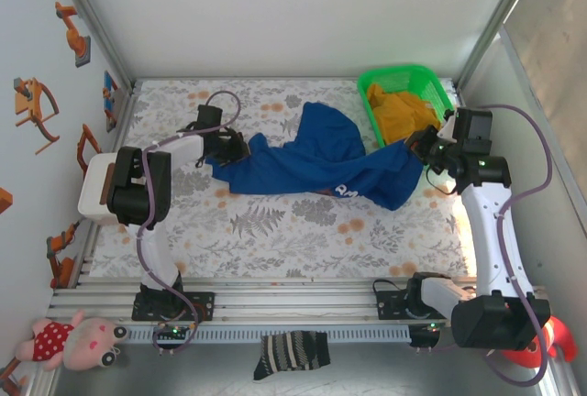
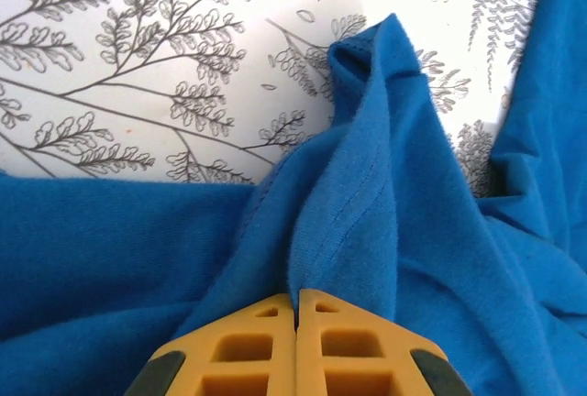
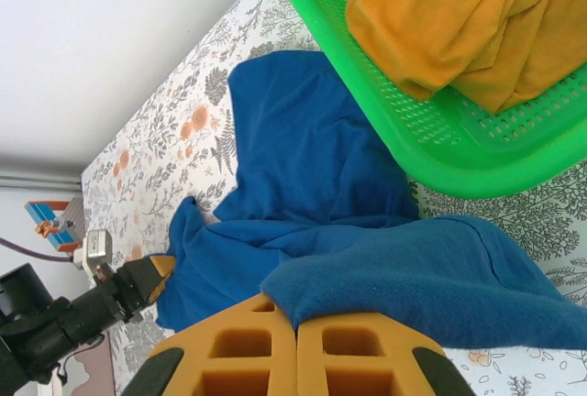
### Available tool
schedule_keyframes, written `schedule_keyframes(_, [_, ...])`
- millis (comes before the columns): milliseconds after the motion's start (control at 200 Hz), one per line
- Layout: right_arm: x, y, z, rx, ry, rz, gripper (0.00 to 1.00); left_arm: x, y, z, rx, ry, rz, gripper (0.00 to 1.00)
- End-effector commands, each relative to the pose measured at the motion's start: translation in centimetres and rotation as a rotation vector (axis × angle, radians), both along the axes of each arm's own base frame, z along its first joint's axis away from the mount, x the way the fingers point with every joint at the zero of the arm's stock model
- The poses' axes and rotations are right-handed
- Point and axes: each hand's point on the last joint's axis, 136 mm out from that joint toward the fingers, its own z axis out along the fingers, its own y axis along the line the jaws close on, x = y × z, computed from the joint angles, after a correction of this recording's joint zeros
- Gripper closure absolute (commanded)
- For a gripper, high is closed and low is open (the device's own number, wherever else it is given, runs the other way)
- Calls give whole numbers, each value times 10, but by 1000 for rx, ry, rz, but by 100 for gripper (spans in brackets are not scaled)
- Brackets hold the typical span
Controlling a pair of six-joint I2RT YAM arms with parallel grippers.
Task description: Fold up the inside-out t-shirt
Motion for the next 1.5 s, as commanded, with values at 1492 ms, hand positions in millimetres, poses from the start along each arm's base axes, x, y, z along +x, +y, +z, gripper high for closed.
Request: schedule_keyframes(1492, [-43,3,364,148,-788,50,100,-55,221,544,-587,-1014,559,100])
